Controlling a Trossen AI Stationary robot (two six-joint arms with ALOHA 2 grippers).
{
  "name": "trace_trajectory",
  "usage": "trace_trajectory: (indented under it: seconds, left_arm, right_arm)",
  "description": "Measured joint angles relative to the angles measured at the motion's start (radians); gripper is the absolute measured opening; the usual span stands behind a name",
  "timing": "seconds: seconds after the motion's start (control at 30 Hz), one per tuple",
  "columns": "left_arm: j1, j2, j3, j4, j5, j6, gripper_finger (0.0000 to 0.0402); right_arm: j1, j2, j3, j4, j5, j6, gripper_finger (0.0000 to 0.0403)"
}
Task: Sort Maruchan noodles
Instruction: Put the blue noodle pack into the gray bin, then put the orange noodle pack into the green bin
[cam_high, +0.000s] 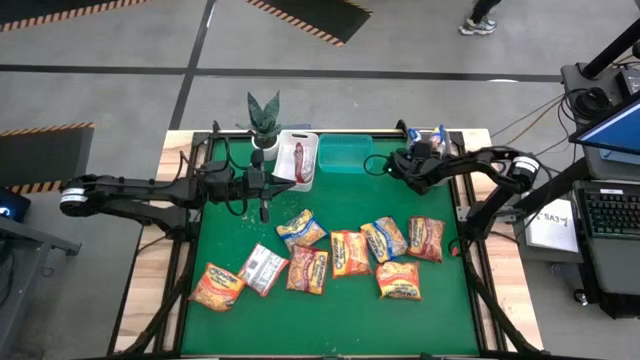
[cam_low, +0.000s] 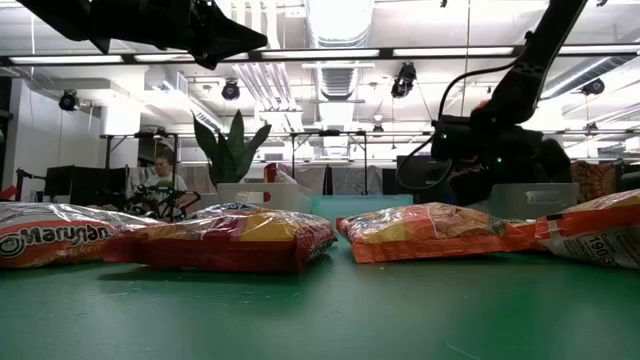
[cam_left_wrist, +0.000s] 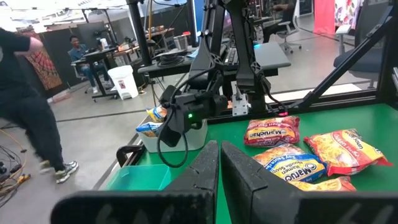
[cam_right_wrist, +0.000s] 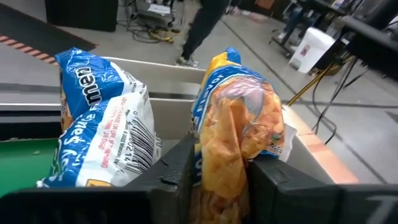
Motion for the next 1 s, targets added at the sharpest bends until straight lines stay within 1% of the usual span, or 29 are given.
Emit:
trace_trajectory:
  seconds: [0.17,0.27,0.4,0.67,0.83,1.0]
  left_arm:
    - [0.0,0.0,0.0,0.004,0.0,-0.01,0.0]
    - [0.0,0.0,0.0,0.009,0.0,-0.019,0.0]
    - [0.0,0.0,0.0,0.008,0.001,-0.036,0.0]
    - [0.0,0.0,-0.004,0.004,0.001,-0.039,0.0]
    - [0.0,0.004,-0.004,0.01,0.001,-0.039,0.0]
    - [0.0,0.035,-0.004,0.01,0.001,-0.04,0.0]
  right_arm:
    - [0.0,-0.037,0.0,-0.004,-0.069,-0.006,0.0136]
    - [0.0,-0.073,0.0,-0.016,-0.103,-0.01,0.0151]
    - [0.001,-0.146,0.0,-0.02,-0.151,-0.067,0.0155]
    - [0.003,-0.356,0.0,-0.034,-0.265,-0.171,0.0155]
    - [0.003,-0.488,0.0,-0.033,-0.406,-0.228,0.0155]
    - [0.003,-0.581,0.0,-0.03,-0.558,-0.248,0.0155]
